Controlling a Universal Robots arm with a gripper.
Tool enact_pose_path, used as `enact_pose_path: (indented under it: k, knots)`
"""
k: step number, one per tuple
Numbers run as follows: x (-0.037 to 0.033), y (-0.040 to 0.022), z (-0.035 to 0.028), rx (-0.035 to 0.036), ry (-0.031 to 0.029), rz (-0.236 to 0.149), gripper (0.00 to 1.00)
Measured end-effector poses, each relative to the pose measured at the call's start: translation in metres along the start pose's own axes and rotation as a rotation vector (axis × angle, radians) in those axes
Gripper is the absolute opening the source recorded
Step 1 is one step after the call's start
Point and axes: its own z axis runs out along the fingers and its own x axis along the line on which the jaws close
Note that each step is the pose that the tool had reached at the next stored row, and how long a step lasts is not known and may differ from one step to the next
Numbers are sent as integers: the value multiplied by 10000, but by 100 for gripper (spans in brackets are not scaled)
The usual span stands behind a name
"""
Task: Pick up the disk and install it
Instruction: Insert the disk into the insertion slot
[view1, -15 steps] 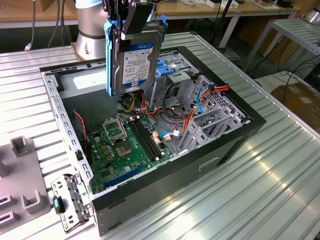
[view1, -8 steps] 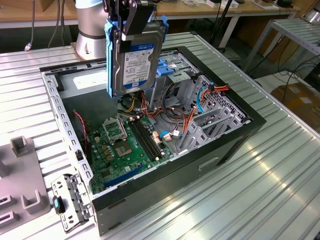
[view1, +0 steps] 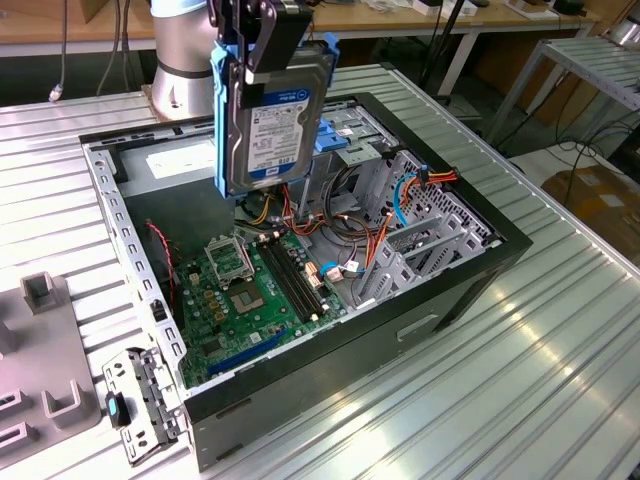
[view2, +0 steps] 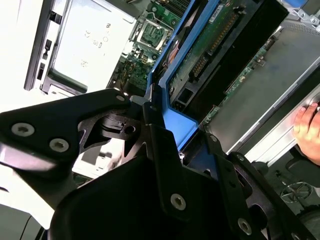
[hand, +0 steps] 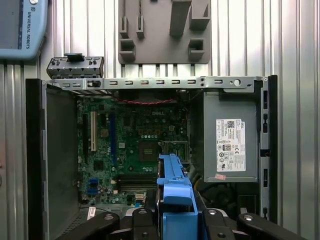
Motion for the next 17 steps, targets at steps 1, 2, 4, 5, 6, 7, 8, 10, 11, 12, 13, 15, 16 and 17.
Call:
enact_pose_path:
  k: [1, 2, 4, 5, 6, 7, 8, 10, 11, 12, 13, 15, 16, 17]
  knots:
    - [4, 0, 0, 0, 0, 0, 37]
    - [9, 0, 0, 0, 0, 0, 37]
    - [18, 0, 0, 0, 0, 0, 37]
    - [23, 0, 1, 0, 0, 0, 37]
    - [30, 0, 1, 0, 0, 0, 37]
    - [34, 0, 1, 0, 0, 0, 37]
    - [38, -1, 1, 0, 0, 0, 37]
    - [47, -1, 2, 0, 0, 0, 37]
    - [51, -1, 2, 0, 0, 0, 37]
    - [55, -1, 2, 0, 0, 0, 37]
    - [59, -1, 2, 0, 0, 0, 37]
    - [69, -1, 3, 0, 0, 0, 37]
    - [73, -1, 2, -1, 2, 0, 37]
    - [76, -1, 3, -1, 3, 0, 37]
